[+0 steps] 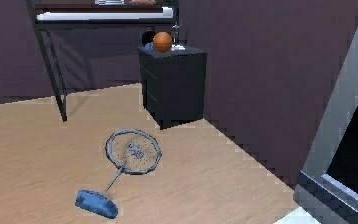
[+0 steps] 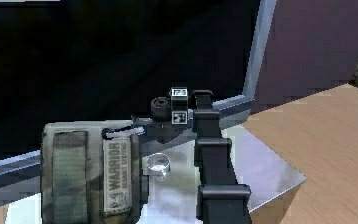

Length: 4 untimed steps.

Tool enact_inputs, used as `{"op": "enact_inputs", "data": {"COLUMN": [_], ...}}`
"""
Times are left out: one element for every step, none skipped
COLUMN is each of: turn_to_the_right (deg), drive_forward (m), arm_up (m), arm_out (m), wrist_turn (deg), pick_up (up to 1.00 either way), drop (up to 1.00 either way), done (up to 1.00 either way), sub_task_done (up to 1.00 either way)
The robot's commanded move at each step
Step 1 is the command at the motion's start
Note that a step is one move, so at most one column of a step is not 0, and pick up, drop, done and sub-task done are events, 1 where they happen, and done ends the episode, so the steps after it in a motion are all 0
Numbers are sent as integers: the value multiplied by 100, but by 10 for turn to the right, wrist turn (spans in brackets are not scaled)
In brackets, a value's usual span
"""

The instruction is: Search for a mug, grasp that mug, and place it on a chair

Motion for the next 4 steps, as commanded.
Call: {"op": "enact_inputs", "data": {"turn_to_the_right": [0, 0, 0, 0], "drive_forward": [0, 0, 0, 0], "arm_up": [0, -30, 0, 10], "arm_out": [0, 0, 0, 0], "wrist_turn": [360, 0, 0, 0], "pick_up": [0, 0, 100, 0], "drop": [0, 0, 0, 0], "done": [0, 0, 0, 0], "sub_task_done": [0, 0, 0, 0]}}
